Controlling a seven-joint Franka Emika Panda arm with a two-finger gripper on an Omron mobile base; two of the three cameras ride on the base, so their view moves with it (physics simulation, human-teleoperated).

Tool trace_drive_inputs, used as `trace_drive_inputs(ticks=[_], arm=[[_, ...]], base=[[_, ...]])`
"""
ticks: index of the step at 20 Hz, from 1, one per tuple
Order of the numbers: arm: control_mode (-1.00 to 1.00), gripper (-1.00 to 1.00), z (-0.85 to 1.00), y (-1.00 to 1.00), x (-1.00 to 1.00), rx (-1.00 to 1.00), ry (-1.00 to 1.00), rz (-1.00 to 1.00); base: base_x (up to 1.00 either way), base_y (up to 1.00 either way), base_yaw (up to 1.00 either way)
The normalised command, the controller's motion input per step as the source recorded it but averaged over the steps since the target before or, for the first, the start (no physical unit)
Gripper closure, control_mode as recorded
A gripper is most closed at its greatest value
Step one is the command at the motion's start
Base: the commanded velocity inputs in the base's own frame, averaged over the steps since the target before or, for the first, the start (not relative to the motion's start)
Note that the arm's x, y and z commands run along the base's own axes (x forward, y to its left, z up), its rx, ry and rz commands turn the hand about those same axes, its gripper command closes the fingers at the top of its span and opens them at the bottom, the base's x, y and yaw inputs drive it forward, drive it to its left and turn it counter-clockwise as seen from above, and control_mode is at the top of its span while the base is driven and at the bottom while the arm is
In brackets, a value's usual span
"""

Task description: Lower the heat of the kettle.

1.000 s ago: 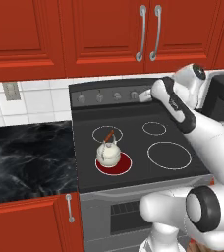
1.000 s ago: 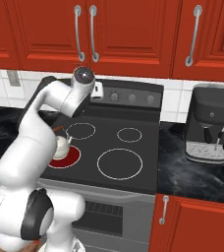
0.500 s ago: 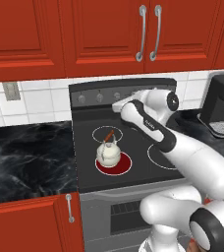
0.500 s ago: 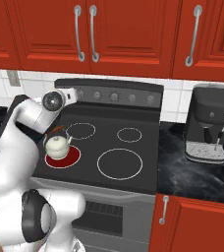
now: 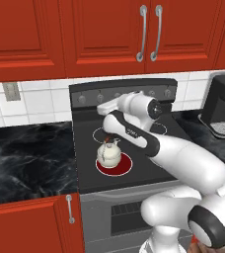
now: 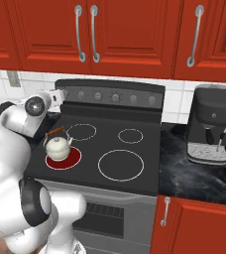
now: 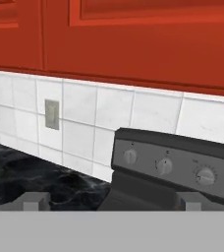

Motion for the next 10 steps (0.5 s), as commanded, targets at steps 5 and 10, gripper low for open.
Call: trace_drive_inputs(ticks=[5,10], arm=[[-1.0,-1.0,0.01,0.19,0.06,0.0,-0.01,-0.07],[-1.0,-1.0,0.01,0.08,0.02,0.0,0.02,-0.06]], base=[[0.0,0.0,0.0],[0.0,0.0,0.0]])
